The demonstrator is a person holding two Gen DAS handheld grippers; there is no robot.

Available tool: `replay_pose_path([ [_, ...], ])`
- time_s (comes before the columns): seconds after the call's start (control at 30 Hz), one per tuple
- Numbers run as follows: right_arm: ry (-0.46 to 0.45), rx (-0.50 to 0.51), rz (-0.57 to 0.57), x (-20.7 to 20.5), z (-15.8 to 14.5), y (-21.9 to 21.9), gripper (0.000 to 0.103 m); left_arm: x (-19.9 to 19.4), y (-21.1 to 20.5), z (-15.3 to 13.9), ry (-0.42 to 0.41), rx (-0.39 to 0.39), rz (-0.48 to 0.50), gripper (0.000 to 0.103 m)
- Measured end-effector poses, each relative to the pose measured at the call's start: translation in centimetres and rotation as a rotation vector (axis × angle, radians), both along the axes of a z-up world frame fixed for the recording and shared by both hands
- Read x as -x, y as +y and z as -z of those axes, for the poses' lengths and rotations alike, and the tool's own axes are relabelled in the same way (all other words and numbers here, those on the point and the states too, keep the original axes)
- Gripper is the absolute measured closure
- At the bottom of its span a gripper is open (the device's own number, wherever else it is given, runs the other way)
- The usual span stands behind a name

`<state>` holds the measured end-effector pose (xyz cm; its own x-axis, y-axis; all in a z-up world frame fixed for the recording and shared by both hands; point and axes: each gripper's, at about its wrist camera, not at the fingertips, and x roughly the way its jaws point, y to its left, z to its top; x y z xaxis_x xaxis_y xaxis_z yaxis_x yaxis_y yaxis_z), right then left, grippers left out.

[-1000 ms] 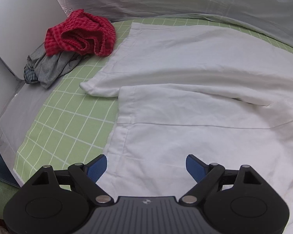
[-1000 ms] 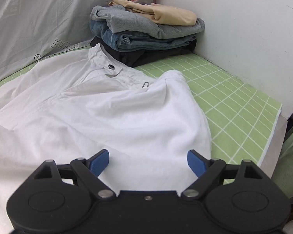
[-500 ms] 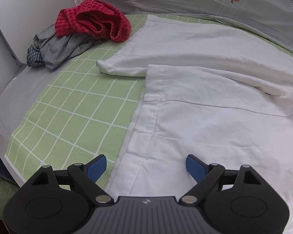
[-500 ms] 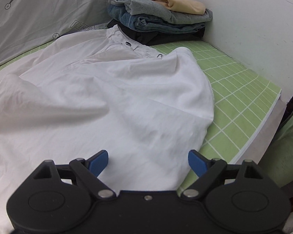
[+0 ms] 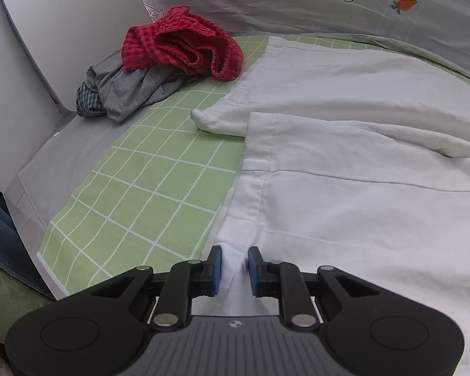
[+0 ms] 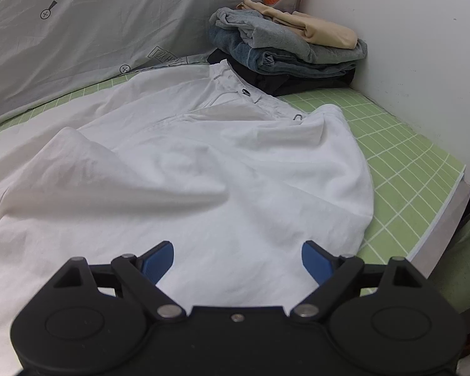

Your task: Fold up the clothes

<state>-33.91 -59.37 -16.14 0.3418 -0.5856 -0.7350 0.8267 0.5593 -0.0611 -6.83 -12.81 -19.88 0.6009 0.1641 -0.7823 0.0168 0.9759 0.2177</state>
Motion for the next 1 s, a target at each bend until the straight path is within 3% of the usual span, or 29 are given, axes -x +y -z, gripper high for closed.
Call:
replay_pose_path([
  [0.17,-0.011,-0.005,-0.023,-1.2,-0.3,0.8,0.014,-2.3,3.8,0.2,-0.015,-0.066,-0.128,0.083],
  [0.3,-0.015,-0.036,-0.038,-2.6,0.2,1.3,0.014,-4.5,6.7,0.3,-0.022,-0.067,-0.193,0.083],
  [0.57,-0.026,-0.056,-0.021,-3.8,0.5,1.1,0.014,-6.0,7.3,-0.3,0.0,-0.052,-0.241,0.078],
  [0.67,-0.056,-0.07,0.04,-3.1,0.4,-0.1,0.013,-5.5,7.8,-1.5,0.005,0.039,-0.254,0.062],
  [0.73,-0.077,-0.073,0.086,-2.4,0.5,-1.1,0.013,-5.1,7.6,-2.4,0.001,0.102,-0.245,0.041],
  [0.8,-0.097,-0.076,0.129,-1.8,0.6,-2.1,0.013,-4.6,6.7,-3.1,-0.008,0.147,-0.204,0.03],
  [0.9,-0.107,-0.067,0.17,-1.3,1.0,-3.5,0.013,-4.1,4.1,-3.7,-0.003,0.155,-0.117,0.022],
  [1.0,-0.131,-0.07,0.206,-0.7,1.5,-4.9,0.013,-3.5,0.8,-3.7,0.029,0.144,-0.025,0.021],
])
